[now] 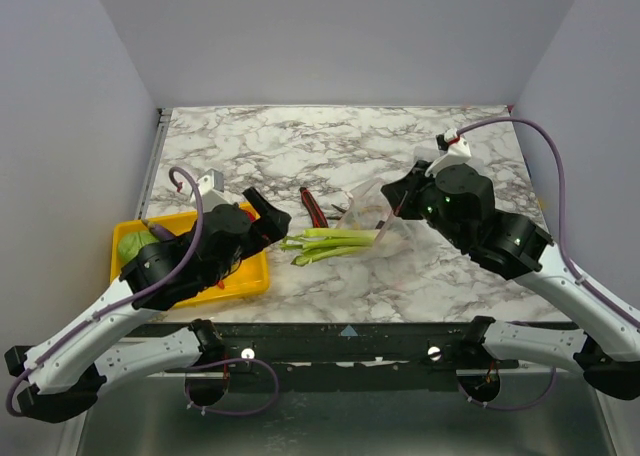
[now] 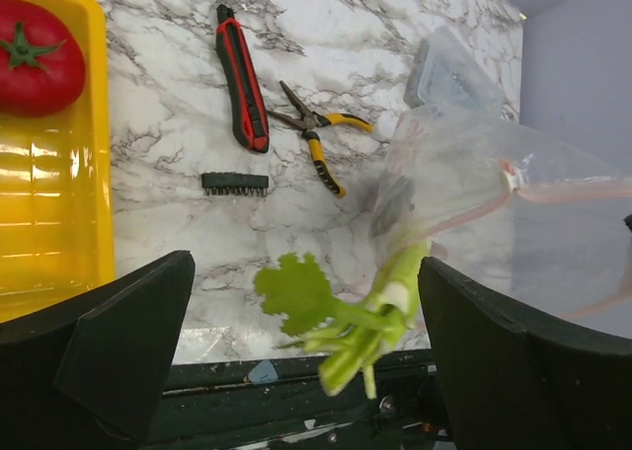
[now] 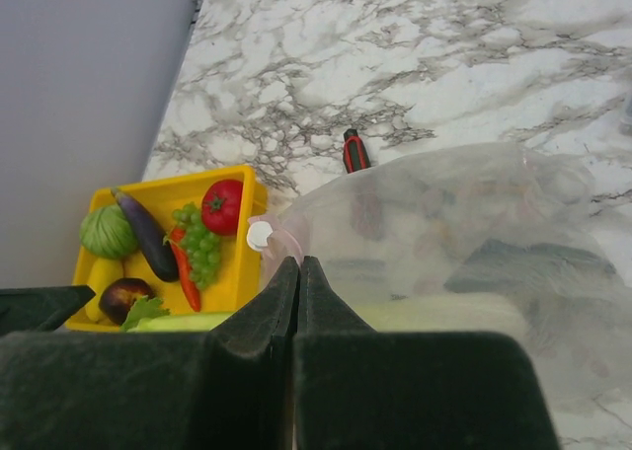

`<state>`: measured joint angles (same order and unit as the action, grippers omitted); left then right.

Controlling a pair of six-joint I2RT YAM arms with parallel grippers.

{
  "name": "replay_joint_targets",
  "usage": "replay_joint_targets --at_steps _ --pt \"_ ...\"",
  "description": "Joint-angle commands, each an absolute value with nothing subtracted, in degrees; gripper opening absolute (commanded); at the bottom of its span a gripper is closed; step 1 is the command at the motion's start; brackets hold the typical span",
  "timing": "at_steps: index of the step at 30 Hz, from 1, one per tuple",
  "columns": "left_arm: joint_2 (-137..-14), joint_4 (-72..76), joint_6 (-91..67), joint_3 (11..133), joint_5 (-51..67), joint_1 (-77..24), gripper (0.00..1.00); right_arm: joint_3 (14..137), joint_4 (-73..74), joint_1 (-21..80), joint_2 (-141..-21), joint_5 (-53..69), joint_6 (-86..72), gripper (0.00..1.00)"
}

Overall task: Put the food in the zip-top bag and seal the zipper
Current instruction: Adjust the fake vegetable in the zipper food storage bag.

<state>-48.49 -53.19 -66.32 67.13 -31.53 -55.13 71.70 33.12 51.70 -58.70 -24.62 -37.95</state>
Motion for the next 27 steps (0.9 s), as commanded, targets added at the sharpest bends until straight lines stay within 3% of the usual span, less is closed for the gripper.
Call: replay_joint_targets --at_steps 1,7,13,15,19,24,27 --pt "-45.1 -50.6 -70.7 59.9 -28.8 -54.7 0.99 72.0 29.8 52.0 -57.3 -23.7 -38.8 0.01" --pt "-37.9 -19.5 -69.5 45.4 -15.0 -54.6 0.99 70.5 28.4 52.0 -57.2 -23.6 -38.3 0.01" --pt "-37.1 -16.4 -69.5 44.1 -12.7 -54.6 0.99 69.5 28.4 51.9 -57.2 -24.4 -38.8 0.01" --pt "-38.2 -17.3 -70.5 44.6 -9.6 -54.6 0.94 69.4 28.3 52.0 -57.3 -24.5 -39.1 0.01" --pt "-40.0 -16.3 -71.0 44.6 -4.0 -54.6 0.7 70.1 29.1 51.9 -57.7 -24.6 -39.3 0.01" --pt "-40.0 -16.4 -66.3 46.4 -6.5 -54.5 0.35 69.6 28.3 52.0 -57.0 -24.5 -39.8 0.01" --pt "-39.8 -16.5 -61.0 48.7 -7.9 -54.5 0.22 69.4 28.5 52.0 -56.9 -24.5 -39.9 0.01"
